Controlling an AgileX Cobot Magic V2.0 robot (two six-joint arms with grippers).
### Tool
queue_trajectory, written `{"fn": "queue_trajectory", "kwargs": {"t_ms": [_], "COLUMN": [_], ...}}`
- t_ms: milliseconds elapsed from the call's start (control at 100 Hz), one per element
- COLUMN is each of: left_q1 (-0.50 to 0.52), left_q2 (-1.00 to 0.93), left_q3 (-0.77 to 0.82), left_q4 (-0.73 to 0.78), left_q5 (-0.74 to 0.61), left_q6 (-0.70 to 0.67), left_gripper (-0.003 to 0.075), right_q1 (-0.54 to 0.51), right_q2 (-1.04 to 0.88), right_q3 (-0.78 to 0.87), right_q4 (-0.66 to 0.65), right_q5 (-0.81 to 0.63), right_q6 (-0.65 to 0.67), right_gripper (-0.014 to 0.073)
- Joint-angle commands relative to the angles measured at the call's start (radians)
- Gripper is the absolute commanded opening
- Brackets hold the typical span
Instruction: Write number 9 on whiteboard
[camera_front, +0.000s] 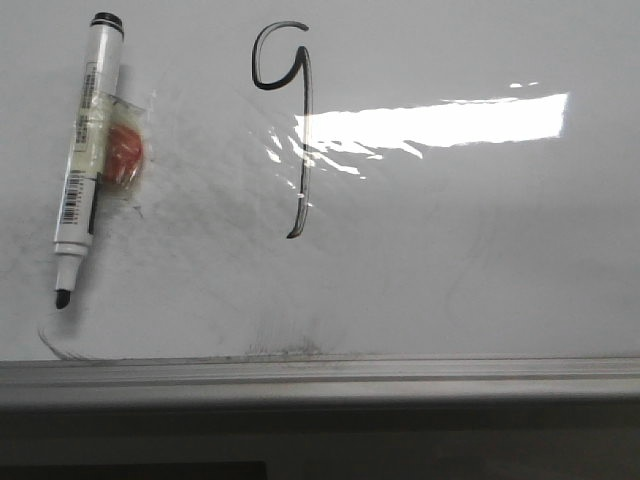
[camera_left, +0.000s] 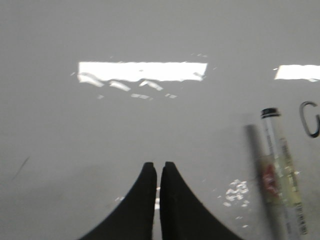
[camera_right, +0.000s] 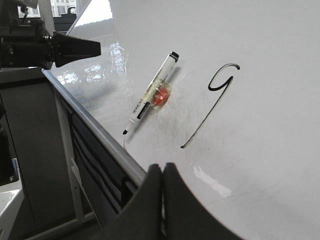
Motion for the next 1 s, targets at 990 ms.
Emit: {"fn": "queue_trajectory", "kwargs": {"t_ms": [990], "left_q1": [0.364], "left_q2": [-0.272], "left_q3": [0.191], "left_q4": [0.052], "left_q5": [0.289], "left_q6": [-0.048], "left_gripper": [-0.0020], "right_q1": [-0.003], "right_q2": [0.010], "right_q3": [-0.026], "right_q4": [-0.008], "right_q5": [-0.082], "right_q6": [-0.005], "right_gripper": [-0.0064]}}
